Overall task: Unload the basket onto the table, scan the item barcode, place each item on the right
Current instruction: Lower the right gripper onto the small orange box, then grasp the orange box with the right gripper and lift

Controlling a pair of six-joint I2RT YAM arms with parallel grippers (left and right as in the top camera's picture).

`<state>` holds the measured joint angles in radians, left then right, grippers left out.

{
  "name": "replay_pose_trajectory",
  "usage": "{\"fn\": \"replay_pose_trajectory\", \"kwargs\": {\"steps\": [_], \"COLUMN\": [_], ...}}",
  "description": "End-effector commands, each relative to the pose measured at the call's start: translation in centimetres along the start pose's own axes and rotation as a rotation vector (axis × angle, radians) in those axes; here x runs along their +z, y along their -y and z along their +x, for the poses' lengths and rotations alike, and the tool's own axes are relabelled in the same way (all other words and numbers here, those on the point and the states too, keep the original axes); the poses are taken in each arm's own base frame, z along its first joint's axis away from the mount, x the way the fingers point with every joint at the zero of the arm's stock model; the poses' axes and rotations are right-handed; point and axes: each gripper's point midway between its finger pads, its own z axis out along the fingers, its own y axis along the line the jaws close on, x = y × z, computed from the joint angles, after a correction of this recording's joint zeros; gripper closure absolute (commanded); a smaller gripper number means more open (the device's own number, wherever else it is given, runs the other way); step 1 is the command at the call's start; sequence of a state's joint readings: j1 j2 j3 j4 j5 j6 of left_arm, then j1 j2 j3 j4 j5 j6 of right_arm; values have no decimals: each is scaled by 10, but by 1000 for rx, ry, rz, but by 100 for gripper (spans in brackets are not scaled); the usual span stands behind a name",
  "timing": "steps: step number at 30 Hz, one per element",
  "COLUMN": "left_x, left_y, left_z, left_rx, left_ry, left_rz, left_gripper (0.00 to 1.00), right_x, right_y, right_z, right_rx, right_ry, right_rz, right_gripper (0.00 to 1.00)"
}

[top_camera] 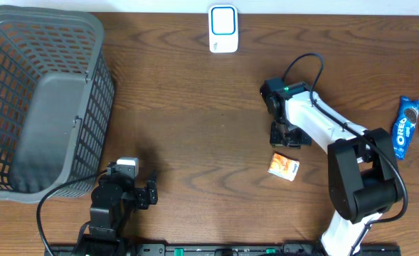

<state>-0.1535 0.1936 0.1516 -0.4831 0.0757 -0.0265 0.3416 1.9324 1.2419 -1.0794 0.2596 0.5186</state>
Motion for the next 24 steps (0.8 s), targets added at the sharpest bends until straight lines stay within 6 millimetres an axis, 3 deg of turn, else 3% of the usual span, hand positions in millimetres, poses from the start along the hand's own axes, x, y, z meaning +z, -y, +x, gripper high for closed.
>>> {"fn": "replay_pose_trajectory", "kwargs": {"steps": [1,4,7,14,18,21,24], "left_x": [2,2,2,2,2,2,2], "left_y": [-1,-1,-1,-1,-1,-1,-1], "left_z": [6,6,6,6,6,6,6], "left_rx": [-4,-4,-4,-4,-4,-4,-4], "left_ry": [-10,-10,-10,-10,-10,-10,-10], "left_rz": [-5,-5,-5,-5,-5,-5,-5], "left_gripper": [10,10,10,10,10,10,10], "right_x": [19,33,34,-2,-6,-22,-33], "right_y": [2,6,-5,-61,-84,-117,-140], "right_z": [21,39,62,139,144,145,135], "right_rx": [-47,-34,-55,-173,-252,-263,-178], "right_ry": [-51,-94,-184,-491,-446,-454,-450], "right_rz": [-3,10,-52,-320,-360,-523,-627], "right_gripper": [99,99,99,99,99,99,99]}}
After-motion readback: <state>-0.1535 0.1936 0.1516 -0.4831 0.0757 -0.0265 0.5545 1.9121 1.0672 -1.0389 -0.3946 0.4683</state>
